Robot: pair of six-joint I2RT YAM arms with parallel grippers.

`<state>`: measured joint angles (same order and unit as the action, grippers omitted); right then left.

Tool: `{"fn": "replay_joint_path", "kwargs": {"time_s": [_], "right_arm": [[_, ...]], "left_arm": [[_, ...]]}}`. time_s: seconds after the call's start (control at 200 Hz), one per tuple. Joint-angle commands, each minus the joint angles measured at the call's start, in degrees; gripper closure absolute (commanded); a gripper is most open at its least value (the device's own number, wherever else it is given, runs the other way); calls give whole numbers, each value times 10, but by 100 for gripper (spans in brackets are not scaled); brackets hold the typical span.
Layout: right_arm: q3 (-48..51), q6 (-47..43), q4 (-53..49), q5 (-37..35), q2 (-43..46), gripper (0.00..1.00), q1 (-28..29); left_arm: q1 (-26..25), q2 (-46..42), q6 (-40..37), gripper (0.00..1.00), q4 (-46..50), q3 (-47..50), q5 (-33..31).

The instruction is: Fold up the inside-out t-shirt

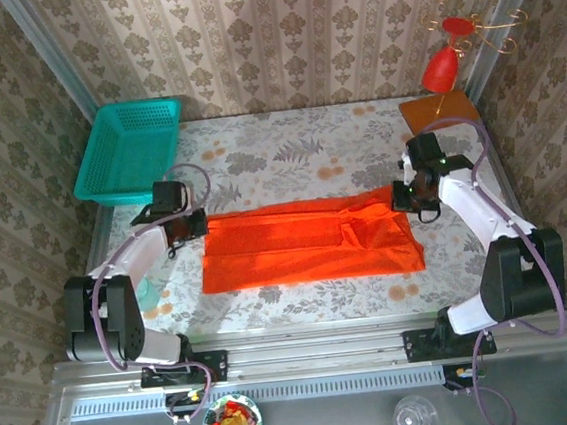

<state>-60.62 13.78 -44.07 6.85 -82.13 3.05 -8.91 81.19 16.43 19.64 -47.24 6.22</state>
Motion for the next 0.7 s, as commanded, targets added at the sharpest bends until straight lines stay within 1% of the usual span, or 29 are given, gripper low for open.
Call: {"fn": "replay_joint_path", "kwargs": {"time_s": [0.0,0.05,0.095,0.145,0.185,0.215,0.26,0.29,0.395,0.465,0.6,0.695], "right_arm": [[39,27,21,13,20,100,3],[59,33,29,14,40,100,3],[72,39,36,13,43,100,5],[85,49,39,6,45,92,6],[92,57,38,0,47,88,8],[97,63,37,-7,50,84,10],[104,74,32,-22,59,74,15],[108,81,31,-30,67,70,17],[114,101,31,-36,93,62,23],[108,106,30,-36,98,61,30],[80,107,33,-17,73,58,57],[56,100,32,2,40,56,82]], "left_arm": [[-5,-25,16,99,-8,25,-1],[-6,-31,18,97,-9,36,-3],[-6,-35,20,90,-7,43,-6],[-7,-40,23,80,-2,51,-11],[-8,-48,25,73,3,56,-15],[-8,-55,27,70,7,60,-20],[-10,-72,29,68,14,67,-23],[-11,-85,30,67,20,70,-27],[-11,-124,33,65,38,75,-34],[-11,-130,31,65,48,68,-26],[-17,-97,28,67,67,37,5],[-33,-66,26,68,83,12,7]]}}
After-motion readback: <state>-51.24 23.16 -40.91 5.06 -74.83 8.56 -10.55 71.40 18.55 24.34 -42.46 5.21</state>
